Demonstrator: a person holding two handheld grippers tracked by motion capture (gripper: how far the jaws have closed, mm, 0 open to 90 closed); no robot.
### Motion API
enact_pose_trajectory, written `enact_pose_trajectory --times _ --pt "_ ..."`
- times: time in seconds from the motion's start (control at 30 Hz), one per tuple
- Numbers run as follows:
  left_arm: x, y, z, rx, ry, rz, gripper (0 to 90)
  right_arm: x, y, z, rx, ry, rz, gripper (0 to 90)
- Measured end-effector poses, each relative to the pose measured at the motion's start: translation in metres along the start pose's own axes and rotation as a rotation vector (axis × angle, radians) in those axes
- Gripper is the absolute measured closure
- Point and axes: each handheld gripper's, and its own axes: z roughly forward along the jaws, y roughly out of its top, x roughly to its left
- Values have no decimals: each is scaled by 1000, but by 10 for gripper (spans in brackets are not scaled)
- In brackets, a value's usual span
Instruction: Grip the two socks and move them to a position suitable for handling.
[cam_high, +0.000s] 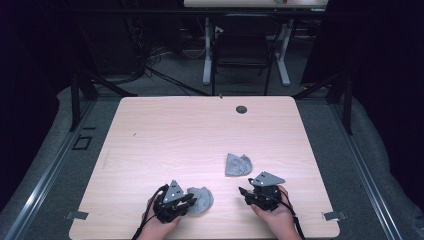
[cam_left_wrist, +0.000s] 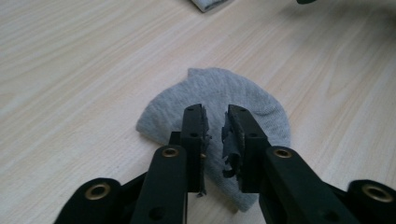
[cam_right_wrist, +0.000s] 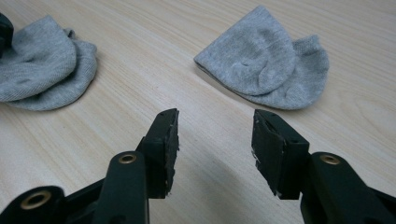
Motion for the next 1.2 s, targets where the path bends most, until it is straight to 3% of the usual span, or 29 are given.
enact_pose_trajectory --times 0.1,0.27,0.43,0.5,0.63,0.87,1.2 --pt "4 1 -5 -16 8 -21 724 -1 1 -1 1 2 6 521" --pt "12 2 -13 -37 55 -35 650 -3 5 -3 3 9 13 573" --pt "19 3 -18 -48 76 -47 605 -4 12 -6 -1 39 62 659" --pt "23 2 -20 -52 79 -57 589 -7 18 -5 11 27 46 736" --pt "26 1 -20 -51 87 -70 579 -11 24 -2 35 15 35 797" --pt "29 0 -20 -53 91 -83 567 -24 46 12 54 -28 1 880" --pt "28 -1 -18 -45 83 -72 562 -37 55 43 71 -41 53 858"
